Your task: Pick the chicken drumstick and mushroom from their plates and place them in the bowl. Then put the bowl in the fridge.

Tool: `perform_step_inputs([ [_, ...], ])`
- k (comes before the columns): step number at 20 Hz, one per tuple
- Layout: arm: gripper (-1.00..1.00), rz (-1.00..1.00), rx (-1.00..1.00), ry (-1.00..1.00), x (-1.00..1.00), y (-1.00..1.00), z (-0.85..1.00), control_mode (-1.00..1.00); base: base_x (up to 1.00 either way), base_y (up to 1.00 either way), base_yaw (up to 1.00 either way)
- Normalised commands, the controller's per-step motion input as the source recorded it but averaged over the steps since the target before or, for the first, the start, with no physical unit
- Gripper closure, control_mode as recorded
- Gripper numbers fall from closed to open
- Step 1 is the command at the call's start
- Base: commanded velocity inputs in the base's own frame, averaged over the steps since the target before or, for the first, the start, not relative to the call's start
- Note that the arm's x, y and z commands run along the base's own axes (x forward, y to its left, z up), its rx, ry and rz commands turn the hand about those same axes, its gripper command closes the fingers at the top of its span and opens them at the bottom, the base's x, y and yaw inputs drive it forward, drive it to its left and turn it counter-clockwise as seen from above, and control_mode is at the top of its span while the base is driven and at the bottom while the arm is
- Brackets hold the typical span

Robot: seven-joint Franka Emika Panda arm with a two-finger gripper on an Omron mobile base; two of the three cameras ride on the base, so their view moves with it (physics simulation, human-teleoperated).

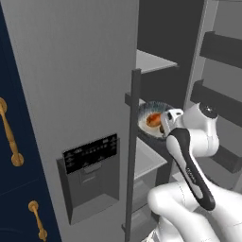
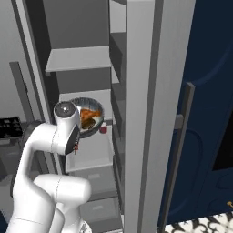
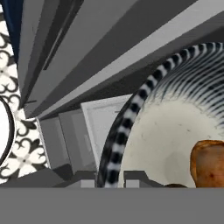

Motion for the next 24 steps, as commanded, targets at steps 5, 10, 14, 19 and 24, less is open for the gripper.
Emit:
perform_step_inputs([
  [5,1.00,0.07,0.03,0.00,0.88,0.17,-0.07,-1.00,0.00,0.00,0.00],
  [10,1.00,0.04,0.00,0.09,0.82,0.20,-0.03,-1.00,0.00,0.00,0.00],
  [14,1.00,0.00,0.00,0.21,0.75,0.00,0.00,-1.00,0.00,0.00,0.00],
  [19,1.00,0.00,0.00,0.13,0.65,0.00,-0.08,-1.00,0.00,0.00,0.00],
  [24,1.00,0.00,0.00,0.00,0.29,0.04,-0.11,-1.00,0.00,0.00,0.00],
])
